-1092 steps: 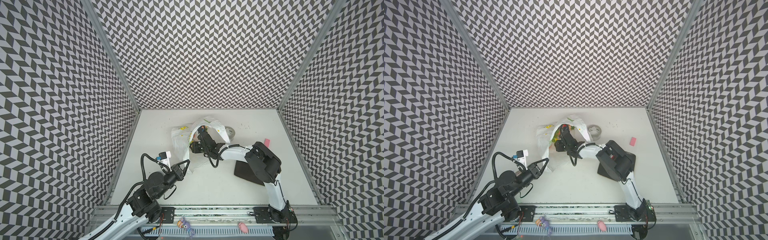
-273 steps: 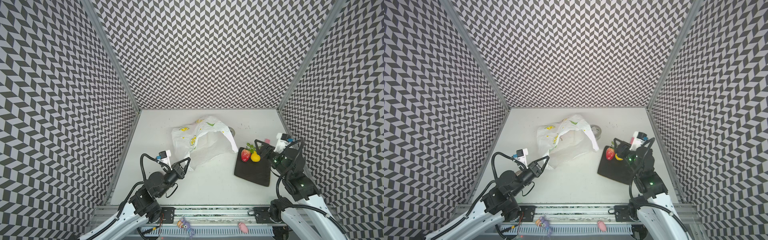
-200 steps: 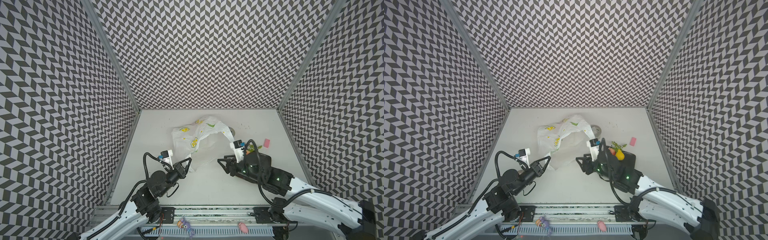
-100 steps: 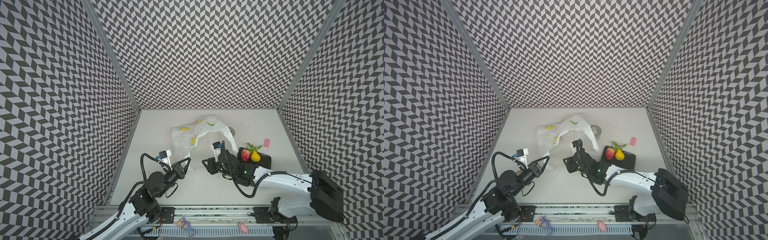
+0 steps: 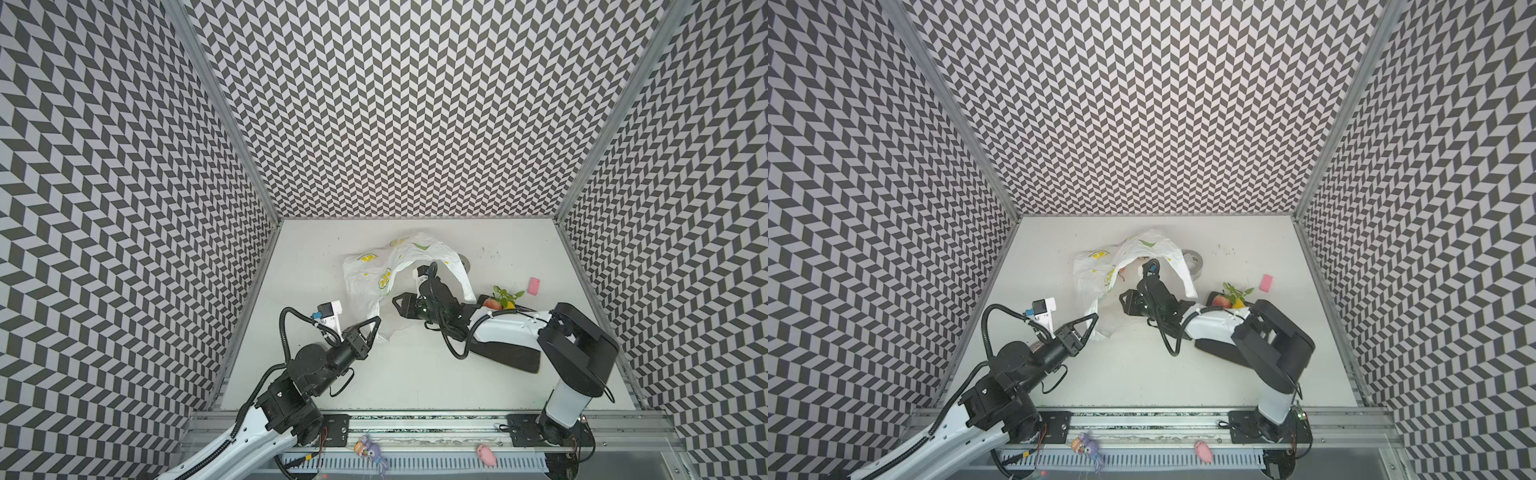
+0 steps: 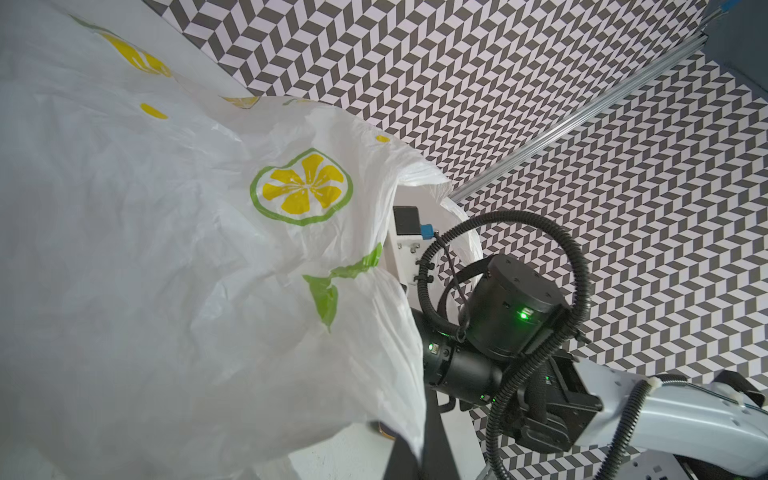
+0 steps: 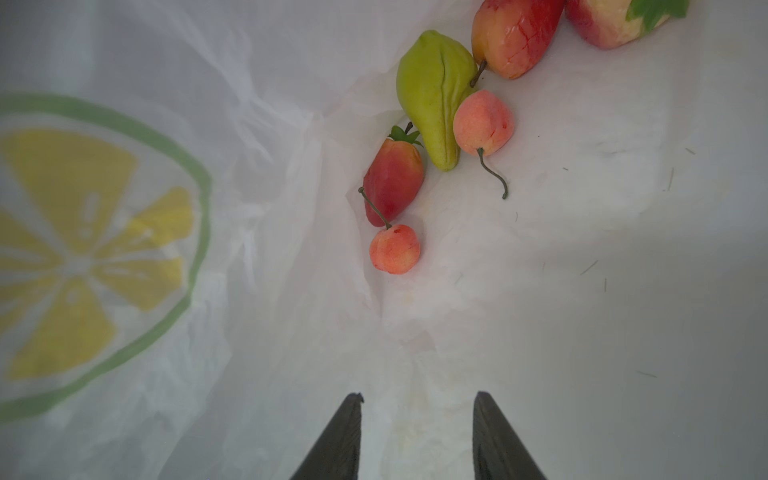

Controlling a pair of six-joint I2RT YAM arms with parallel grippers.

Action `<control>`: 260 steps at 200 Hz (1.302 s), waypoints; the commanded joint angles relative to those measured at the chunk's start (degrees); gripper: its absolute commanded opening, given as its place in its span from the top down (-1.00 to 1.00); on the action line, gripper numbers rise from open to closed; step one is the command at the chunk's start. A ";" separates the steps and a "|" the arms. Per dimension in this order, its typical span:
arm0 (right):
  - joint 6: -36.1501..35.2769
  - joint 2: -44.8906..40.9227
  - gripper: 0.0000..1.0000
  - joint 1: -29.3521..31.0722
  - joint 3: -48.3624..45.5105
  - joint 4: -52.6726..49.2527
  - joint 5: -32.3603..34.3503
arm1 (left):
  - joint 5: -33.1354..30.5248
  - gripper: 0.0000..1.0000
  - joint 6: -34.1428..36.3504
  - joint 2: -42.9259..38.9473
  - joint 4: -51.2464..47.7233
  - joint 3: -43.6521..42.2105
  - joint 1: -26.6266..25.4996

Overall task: Take the fake fruits out of the plastic bag
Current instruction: 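Move the right gripper back over the bag opening toward the remaining fruits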

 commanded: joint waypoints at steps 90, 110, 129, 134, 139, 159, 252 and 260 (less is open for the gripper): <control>-4.45 15.78 -0.08 -3.07 15.67 3.99 0.21 | -2.29 1.00 -3.02 -0.70 -7.45 1.59 -0.29; -4.17 17.30 -0.09 -3.06 16.75 5.56 -2.36 | -2.80 1.00 -3.47 -0.44 -8.51 1.74 -0.29; -3.89 18.60 -0.12 -3.07 17.74 6.61 -4.23 | -3.65 0.96 -3.59 -0.52 -11.14 2.86 -0.29; -3.81 18.98 -0.12 -3.07 18.03 6.78 -4.75 | -3.86 0.82 -3.60 -0.68 -11.73 3.19 -0.29; -3.61 19.30 -0.13 -2.98 18.31 6.87 -5.14 | -4.08 0.64 -3.52 -0.91 -12.36 3.50 -0.29; -3.01 20.40 -0.15 -2.90 19.11 7.62 -6.44 | -6.34 -0.24 -2.68 -1.58 -15.56 6.16 -0.29; -0.62 18.90 -0.31 -3.22 15.36 11.32 -7.47 | -21.22 -0.95 7.97 24.77 -24.02 27.13 7.99; -0.41 18.48 -0.31 -3.35 14.55 11.70 -7.40 | -17.57 -0.95 8.76 27.43 -22.65 27.29 12.92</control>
